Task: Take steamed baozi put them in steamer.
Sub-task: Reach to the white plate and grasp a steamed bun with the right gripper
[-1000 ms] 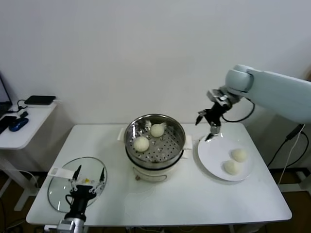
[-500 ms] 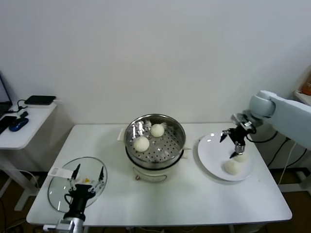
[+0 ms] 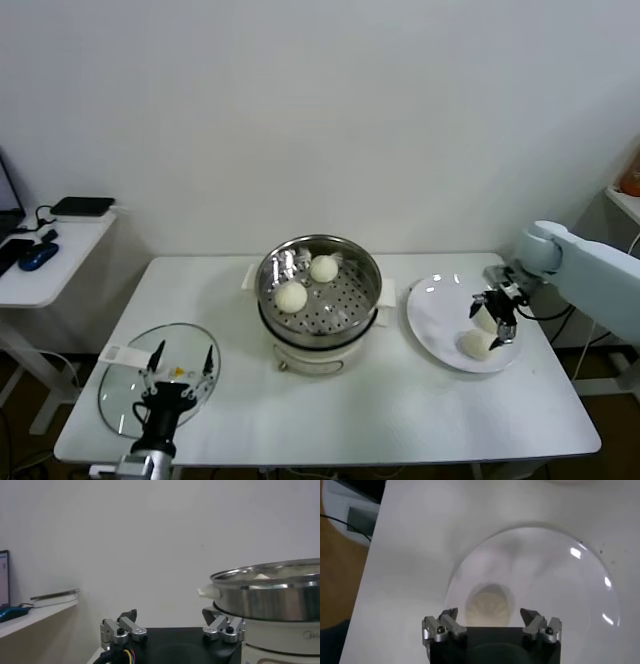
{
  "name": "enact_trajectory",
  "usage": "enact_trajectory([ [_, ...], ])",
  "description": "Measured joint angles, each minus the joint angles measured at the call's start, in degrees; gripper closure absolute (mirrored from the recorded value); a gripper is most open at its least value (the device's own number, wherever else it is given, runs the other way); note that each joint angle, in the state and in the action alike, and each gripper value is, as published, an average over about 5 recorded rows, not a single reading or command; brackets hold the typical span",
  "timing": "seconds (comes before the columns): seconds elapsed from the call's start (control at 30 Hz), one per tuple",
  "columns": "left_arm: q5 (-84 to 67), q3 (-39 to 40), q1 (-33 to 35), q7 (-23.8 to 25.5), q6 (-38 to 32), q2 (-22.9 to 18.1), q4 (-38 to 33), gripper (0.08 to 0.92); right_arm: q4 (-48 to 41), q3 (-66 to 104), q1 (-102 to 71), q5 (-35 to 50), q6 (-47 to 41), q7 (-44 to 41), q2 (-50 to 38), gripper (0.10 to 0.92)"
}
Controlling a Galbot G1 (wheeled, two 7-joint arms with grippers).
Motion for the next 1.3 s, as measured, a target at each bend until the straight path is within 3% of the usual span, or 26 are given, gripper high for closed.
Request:
enact_trajectory([
  [1.17,-0.1,0.2,-0.6,0.1,0.1,0.0,1.3,0.177,-10.2,7.1,-7.5,-9.1,2.9,0.1,6.8,0.204],
  [1.3,-0.1,0.2,-0.6,0.1,0.1,-0.1,1.3,0.177,-10.5,7.5,-7.8,-9.5,3.0,0.1,7.1,0.261],
])
